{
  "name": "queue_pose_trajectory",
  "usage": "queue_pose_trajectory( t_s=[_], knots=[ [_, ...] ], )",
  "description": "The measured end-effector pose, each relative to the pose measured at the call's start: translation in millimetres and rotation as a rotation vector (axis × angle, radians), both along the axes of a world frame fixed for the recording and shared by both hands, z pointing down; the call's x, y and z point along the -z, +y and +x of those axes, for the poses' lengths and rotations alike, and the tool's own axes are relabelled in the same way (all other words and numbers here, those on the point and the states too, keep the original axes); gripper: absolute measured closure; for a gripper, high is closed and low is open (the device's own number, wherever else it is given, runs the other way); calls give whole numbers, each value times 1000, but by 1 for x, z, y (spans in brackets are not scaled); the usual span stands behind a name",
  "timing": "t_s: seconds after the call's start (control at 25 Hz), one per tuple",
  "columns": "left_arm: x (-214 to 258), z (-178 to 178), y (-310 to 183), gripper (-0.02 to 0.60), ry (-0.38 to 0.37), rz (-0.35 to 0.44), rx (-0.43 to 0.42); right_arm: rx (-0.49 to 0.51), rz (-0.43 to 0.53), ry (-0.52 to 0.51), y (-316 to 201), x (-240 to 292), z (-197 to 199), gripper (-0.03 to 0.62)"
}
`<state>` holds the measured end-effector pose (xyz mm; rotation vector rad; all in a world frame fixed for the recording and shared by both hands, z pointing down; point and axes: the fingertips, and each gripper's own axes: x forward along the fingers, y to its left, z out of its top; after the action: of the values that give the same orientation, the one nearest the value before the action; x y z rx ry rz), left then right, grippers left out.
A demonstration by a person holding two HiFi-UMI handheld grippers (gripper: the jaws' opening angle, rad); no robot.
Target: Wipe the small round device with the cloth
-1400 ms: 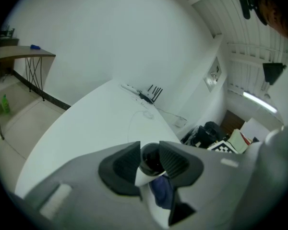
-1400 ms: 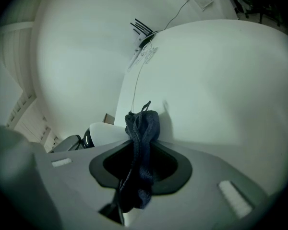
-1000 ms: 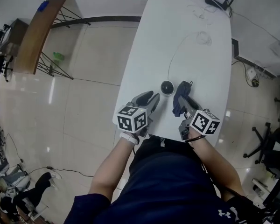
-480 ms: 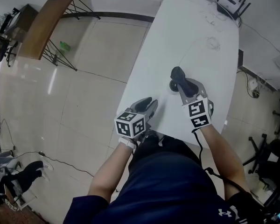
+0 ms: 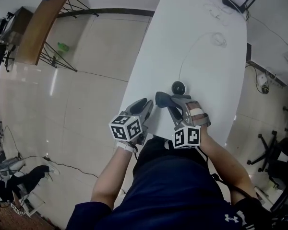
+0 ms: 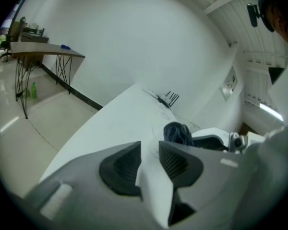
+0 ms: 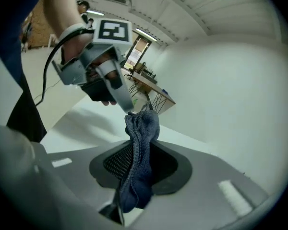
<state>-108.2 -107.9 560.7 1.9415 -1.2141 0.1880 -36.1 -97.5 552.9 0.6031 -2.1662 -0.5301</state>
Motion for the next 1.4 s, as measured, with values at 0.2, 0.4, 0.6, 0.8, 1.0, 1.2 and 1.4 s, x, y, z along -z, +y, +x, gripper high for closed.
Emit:
queue_pose_trajectory(
  t_s=[0.2,0.4,0.6,0.8,1.0,1.2,1.4],
  knots=[
    [-12,4,5,465,-8,-43,-28,76,81,91,12,-29,-4,485],
    [-17,11,10,465,4,-61,-37,41,22,98,10,-56,-1,484],
    [-15,14,11,465,19,-51,-31,-62,-103,91,5,-78,6,484],
    [-11,3,12,469,31,-33,-1,-190,-247,-179,5,-30,8,485],
    [-5,-1,15,476,38,-16,5,-485,-359,-545,-30,34,42,485],
    [2,5,21,476,52,2,-11,-653,-434,-491,-65,26,67,485],
    [9,3,24,476,56,16,-16,-572,-249,-349,-68,50,44,485]
  ],
)
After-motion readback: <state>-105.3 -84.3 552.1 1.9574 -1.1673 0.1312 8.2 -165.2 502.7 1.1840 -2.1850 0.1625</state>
